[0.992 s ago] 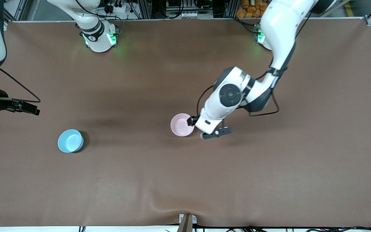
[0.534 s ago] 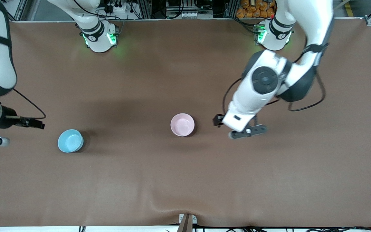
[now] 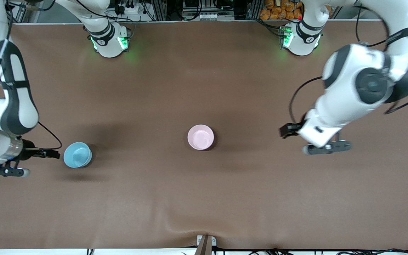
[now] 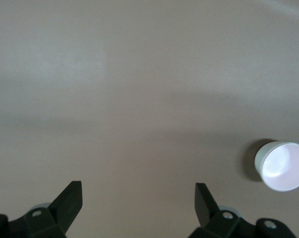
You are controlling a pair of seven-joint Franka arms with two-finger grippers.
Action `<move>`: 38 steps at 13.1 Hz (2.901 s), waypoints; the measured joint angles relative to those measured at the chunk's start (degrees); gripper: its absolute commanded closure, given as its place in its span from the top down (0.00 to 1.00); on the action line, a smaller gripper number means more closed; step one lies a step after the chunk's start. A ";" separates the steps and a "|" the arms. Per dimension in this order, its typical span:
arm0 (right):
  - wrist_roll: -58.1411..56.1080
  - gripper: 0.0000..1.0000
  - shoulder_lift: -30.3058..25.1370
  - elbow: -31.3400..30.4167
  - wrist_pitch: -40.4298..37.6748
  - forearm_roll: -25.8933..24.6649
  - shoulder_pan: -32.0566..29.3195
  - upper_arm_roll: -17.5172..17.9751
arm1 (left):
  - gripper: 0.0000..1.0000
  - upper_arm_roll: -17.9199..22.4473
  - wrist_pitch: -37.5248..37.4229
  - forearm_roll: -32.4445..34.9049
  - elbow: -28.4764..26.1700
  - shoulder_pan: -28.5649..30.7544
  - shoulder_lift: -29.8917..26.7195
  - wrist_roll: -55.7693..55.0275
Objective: Stack pink and blue bowls on white bowl
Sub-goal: 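Raise the left gripper away while the right gripper reaches the blue bowl, then grasp the blue bowl rim with the right gripper and lift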
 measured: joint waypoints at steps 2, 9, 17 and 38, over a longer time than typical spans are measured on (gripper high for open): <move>-0.02 1.00 2.50 0.00 2.13 0.00 0.00 0.00 | 1.00 -1.08 -3.88 -0.32 0.02 3.85 -2.32 4.06; -0.06 1.00 4.48 -4.00 6.85 0.00 0.00 0.04 | 1.00 7.28 -15.21 -1.12 0.01 0.55 -11.43 9.42; -0.06 0.21 4.84 -6.83 10.05 0.01 0.00 0.03 | 1.00 11.94 -24.64 -1.53 -0.50 0.93 -21.64 14.09; 11.48 0.00 -1.16 -5.83 6.41 0.26 7.39 1.45 | 1.00 14.26 -21.78 0.01 -1.73 3.65 -19.72 18.50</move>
